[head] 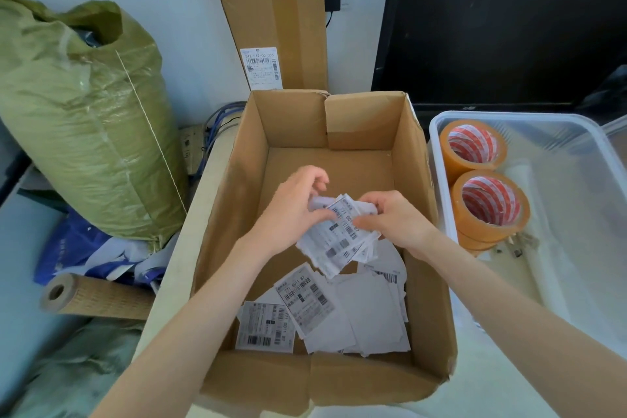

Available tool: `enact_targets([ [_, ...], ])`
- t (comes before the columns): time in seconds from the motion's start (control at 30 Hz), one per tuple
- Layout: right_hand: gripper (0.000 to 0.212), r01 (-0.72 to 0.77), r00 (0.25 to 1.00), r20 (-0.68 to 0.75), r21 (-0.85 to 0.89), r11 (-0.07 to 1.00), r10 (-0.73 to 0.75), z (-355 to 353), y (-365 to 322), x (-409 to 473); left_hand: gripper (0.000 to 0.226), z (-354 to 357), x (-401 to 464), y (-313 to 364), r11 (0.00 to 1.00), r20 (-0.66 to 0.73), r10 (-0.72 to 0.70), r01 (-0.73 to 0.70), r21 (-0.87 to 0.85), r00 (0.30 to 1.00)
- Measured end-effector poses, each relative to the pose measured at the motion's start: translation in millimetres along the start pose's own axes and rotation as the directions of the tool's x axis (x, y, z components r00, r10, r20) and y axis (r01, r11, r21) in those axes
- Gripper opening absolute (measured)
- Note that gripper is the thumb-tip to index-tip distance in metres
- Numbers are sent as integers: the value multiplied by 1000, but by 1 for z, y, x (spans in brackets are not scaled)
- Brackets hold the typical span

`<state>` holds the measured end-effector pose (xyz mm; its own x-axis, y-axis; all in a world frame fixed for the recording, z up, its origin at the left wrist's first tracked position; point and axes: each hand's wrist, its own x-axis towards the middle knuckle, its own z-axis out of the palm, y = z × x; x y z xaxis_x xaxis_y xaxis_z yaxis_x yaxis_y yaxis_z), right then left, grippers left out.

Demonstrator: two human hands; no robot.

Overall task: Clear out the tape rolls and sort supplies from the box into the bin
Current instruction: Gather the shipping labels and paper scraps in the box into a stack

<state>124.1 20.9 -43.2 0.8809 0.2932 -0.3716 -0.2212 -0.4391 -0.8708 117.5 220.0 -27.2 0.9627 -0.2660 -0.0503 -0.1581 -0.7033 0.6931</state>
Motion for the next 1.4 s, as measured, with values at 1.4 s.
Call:
enact_targets([
  [1.4,11,7,1000,14,-50,999,-6,-92,-6,-109,14,57,-46,97,831,-34,-160,116,-545,987],
])
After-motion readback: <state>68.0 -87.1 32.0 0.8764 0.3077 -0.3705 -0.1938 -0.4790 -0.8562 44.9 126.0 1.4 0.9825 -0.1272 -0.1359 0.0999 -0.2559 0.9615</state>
